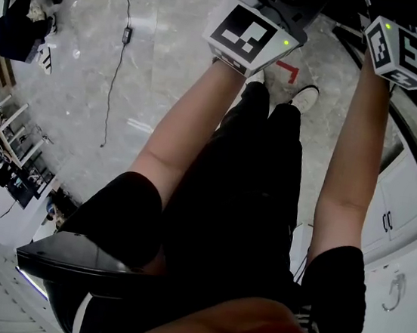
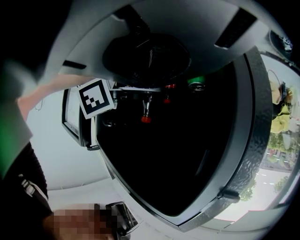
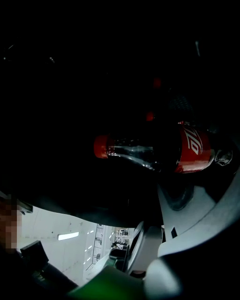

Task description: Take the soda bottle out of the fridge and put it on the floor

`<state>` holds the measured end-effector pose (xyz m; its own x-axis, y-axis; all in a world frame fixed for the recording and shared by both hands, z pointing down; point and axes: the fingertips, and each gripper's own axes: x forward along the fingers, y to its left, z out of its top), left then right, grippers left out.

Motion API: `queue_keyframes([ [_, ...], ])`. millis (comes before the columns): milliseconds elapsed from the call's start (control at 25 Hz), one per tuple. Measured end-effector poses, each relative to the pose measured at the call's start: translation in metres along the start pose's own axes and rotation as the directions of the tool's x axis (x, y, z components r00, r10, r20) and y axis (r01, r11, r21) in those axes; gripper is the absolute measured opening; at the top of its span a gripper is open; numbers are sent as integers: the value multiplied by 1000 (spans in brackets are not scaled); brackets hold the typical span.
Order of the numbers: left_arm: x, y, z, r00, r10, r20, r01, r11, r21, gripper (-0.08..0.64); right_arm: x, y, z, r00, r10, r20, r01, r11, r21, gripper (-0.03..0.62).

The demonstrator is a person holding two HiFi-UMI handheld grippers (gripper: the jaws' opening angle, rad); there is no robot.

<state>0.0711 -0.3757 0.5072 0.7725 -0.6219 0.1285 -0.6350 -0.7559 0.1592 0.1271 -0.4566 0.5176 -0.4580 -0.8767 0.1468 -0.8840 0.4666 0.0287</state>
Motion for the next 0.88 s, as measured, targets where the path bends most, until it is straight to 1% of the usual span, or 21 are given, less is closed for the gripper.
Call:
queue_keyframes([
  [160,-4,0,0,1000,5,7,-5,1000,-2,5,-2,0,0,1000,-4,13,4,1000,-7,316],
  [400,-13,-3,-4,1000,22,1,-22,1000,-6,5,-19,12,2,998,40,39,-40,999,-2,316],
  [640,-30,-8,-13,998,60,-3,-60,998,-18,5,-52,36,10,991,113,66,-113,994,-4,316],
  [880,-50,-24,-18,994,109,-5,-109,994,-15,5,-85,67,26,974,207,90,-206,978,-23,316],
])
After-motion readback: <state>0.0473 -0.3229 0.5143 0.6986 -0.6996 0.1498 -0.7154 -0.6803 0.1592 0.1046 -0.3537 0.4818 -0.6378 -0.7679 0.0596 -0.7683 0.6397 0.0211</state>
